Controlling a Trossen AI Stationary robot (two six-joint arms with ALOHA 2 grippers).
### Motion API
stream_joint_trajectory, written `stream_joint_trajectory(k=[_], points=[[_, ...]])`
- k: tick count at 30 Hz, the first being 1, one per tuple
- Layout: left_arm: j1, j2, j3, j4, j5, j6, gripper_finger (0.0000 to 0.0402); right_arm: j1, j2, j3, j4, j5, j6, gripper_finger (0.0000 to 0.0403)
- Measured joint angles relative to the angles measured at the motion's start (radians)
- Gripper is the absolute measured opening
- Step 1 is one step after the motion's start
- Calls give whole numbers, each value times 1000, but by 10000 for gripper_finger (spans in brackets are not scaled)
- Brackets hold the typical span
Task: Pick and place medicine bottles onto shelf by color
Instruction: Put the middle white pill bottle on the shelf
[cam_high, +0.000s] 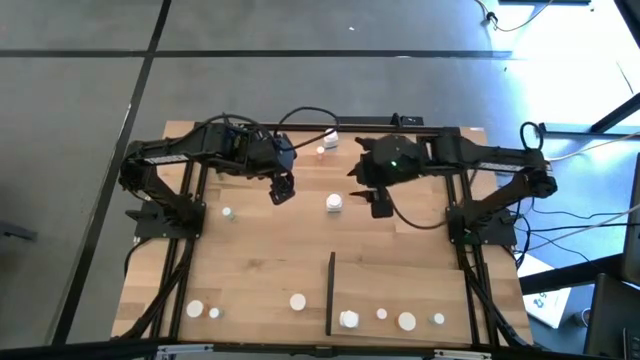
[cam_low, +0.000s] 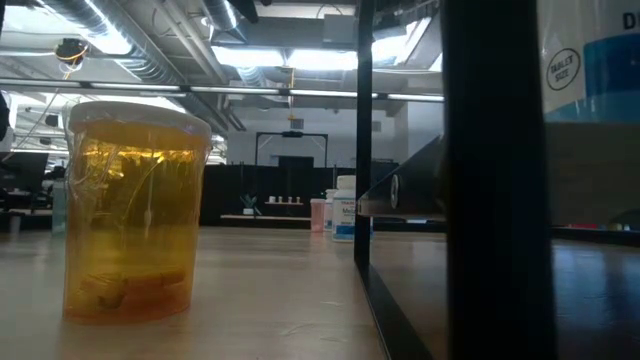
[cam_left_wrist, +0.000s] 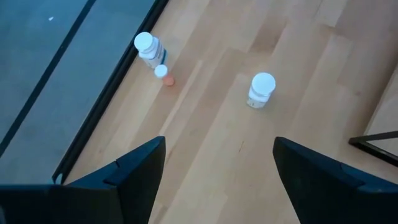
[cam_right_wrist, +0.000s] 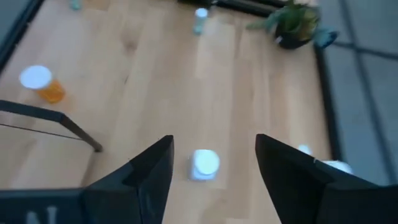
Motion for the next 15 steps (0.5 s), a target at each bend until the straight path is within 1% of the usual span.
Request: stream_joint_trajectory(k=[5,7,10,12,15], points=[[-16,0,0,-11,0,-1,292,-67,78,0,-9,-89,27,225],[-23,0,0,-16,0,-2,292,-80,118,0,-21,-116,-10,224],[-33,0,0,-19,-1,-1,292,-80,166,0,-39,-132,-71,224],[-41,0,0,-19,0,9,292,-79,193,0,-44,-134,-74,224],[-49,0,0,-31,35,75,292,-80,220,0,-53,-135,-73,224]])
